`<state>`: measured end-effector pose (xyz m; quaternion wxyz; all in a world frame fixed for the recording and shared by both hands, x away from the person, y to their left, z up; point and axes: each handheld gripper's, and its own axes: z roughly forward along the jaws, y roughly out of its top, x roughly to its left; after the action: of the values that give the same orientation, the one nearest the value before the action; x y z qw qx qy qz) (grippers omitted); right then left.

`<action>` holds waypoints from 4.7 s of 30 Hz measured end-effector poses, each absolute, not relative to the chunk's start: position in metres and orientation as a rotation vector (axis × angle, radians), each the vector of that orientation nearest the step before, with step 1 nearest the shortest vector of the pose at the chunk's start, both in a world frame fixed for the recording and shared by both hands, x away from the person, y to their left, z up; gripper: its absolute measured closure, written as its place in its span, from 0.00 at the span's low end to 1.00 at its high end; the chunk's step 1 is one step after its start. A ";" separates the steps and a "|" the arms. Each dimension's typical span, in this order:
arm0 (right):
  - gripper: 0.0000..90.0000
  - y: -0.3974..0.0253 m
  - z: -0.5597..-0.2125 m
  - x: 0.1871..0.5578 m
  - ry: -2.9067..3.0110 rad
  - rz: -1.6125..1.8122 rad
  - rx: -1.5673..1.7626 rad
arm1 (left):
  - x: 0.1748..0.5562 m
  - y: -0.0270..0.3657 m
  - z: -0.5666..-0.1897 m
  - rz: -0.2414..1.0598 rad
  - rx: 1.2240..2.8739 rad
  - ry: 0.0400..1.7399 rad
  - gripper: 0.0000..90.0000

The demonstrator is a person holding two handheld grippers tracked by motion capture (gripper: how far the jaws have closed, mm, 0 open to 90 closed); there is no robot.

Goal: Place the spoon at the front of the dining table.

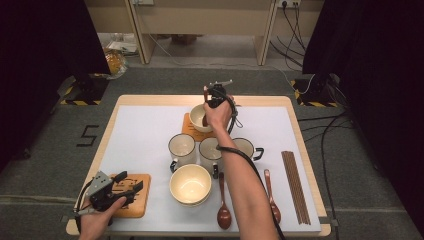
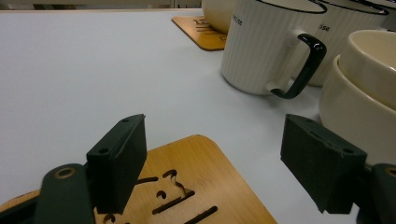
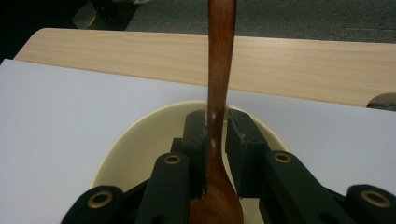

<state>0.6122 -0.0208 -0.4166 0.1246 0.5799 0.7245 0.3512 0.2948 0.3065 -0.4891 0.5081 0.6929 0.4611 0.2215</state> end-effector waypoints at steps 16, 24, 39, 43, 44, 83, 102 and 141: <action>0.86 -0.018 -0.416 0.611 2.128 1.032 1.682 | 0.295 0.307 -0.489 0.540 1.669 1.112 0.25; 0.83 -0.024 -0.404 0.604 2.124 1.031 1.668 | 0.295 0.306 -0.488 0.543 1.673 1.111 0.25; 0.76 -0.041 -0.389 0.584 2.151 0.996 1.661 | 0.294 0.305 -0.488 0.553 1.664 1.113 0.25; 0.76 -0.048 -0.385 0.579 2.147 0.989 1.661 | 0.294 0.305 -0.488 0.556 1.665 1.113 0.25; 0.76 -0.050 -0.384 0.578 2.146 0.988 1.661 | 0.294 0.305 -0.488 0.556 1.665 1.112 0.25; 0.71 -0.113 -0.359 0.522 2.139 0.997 1.630 | 0.300 0.301 -0.481 0.572 1.646 1.097 0.25; 0.70 -0.144 -0.359 0.496 2.101 1.031 1.651 | 0.325 0.302 -0.464 0.578 1.605 1.084 0.25; 0.69 -0.207 -0.375 0.443 2.020 1.027 1.699 | 0.378 0.282 -0.452 0.578 1.605 1.043 0.25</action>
<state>0.4425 -0.2075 -0.3748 0.1541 0.5927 0.7048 0.3581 0.3780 0.2818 -0.4522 0.5403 0.6754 0.4390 0.2433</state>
